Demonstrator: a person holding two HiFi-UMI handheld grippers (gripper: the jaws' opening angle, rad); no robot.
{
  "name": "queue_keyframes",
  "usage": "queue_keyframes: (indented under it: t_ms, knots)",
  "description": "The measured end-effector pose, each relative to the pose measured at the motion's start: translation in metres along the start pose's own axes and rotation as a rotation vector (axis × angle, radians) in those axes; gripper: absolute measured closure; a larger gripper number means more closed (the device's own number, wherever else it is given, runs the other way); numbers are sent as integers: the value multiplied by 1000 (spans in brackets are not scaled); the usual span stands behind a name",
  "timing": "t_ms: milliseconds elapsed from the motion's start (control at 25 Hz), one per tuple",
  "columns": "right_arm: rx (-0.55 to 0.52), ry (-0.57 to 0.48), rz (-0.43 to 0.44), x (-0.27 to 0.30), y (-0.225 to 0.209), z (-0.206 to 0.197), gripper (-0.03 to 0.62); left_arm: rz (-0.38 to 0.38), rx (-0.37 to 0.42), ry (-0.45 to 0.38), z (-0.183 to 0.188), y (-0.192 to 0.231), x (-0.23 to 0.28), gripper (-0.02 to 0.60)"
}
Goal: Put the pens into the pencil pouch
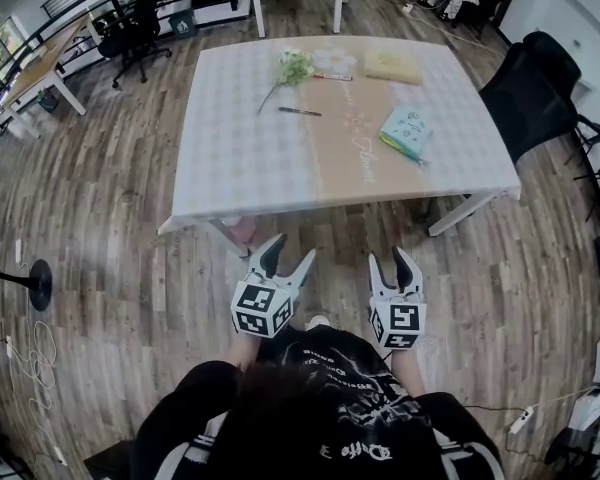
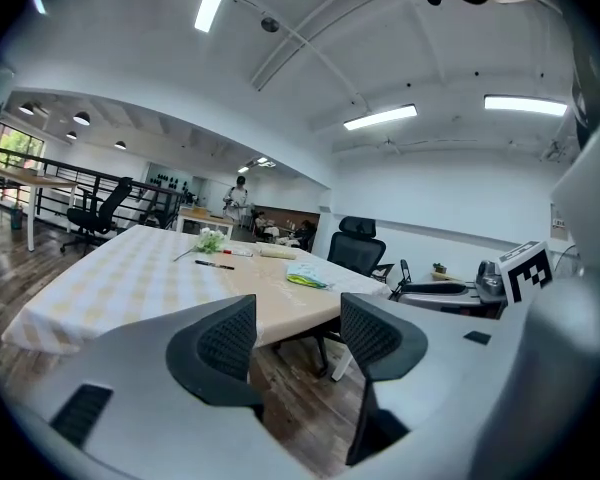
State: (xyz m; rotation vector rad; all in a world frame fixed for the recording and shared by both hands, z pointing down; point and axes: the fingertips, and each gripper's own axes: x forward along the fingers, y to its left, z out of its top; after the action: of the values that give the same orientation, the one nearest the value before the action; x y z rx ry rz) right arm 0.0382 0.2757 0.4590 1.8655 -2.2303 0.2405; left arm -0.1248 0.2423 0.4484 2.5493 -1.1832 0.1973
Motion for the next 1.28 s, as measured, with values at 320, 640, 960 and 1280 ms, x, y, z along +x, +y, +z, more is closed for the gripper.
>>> queue_keyframes:
  t_ms: [320,640,960,1280]
  knots:
    - [36,14,-6,14,-33,-4,413,-4,14,37,6,-9,41,316]
    - [52,50,-47,51,-63,-15,424,-2,52,61,14,23,97,318]
    - [57,68,-97,132,-100,6,434,-18,106,79,47,78,176,318]
    - [49,70,-145,215,-123,35,445,-51,107,111,78,132,256,318]
